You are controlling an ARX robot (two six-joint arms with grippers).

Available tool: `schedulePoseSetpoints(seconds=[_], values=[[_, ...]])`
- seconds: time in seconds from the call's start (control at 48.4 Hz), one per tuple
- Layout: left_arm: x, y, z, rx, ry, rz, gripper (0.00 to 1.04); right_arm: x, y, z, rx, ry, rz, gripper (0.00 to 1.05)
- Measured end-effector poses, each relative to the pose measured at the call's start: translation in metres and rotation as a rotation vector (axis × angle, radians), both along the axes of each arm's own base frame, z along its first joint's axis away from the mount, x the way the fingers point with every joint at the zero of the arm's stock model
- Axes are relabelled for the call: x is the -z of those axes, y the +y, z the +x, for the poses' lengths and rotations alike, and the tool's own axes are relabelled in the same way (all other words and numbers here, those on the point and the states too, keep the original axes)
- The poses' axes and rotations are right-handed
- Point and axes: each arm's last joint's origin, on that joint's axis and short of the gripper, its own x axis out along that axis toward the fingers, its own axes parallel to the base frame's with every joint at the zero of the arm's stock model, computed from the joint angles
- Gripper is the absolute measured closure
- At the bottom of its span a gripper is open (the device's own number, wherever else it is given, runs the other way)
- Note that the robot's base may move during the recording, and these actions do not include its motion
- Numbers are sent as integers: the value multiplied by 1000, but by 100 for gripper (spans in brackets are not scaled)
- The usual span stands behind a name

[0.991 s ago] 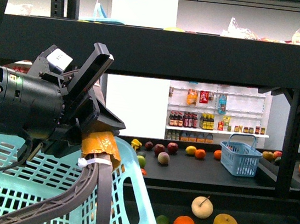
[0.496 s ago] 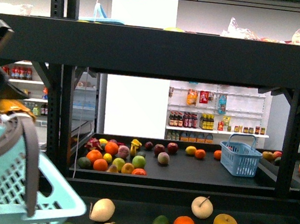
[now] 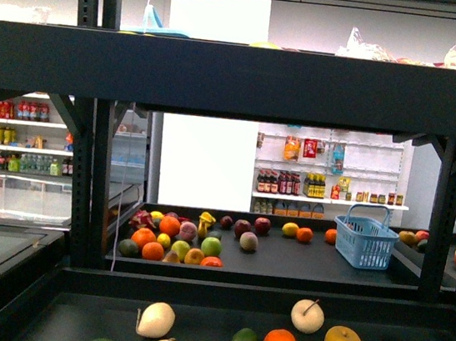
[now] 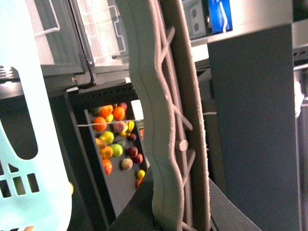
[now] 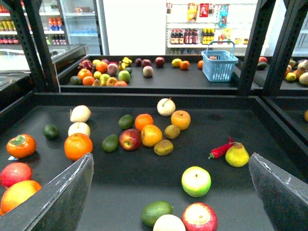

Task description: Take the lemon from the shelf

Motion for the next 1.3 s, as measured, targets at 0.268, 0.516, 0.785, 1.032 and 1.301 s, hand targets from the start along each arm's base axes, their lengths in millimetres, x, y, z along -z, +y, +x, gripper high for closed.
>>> schedulePoseSetpoints(seconds=[0.268,0.516,0.785,1.032,1.301], values=[[0,40,22,-107,-207,-39,96,0,0,0,0,0,0,8],[10,60,39,-94,-271,-43,96,0,0,0,0,0,0,8],[31,81,49,-98,-272,-65,96,0,0,0,0,0,0,8],[53,91,54,-77,-252,-65,96,0,0,0,0,0,0,8],[62,105,48,-54,-268,-66,96,0,0,0,0,0,0,8]])
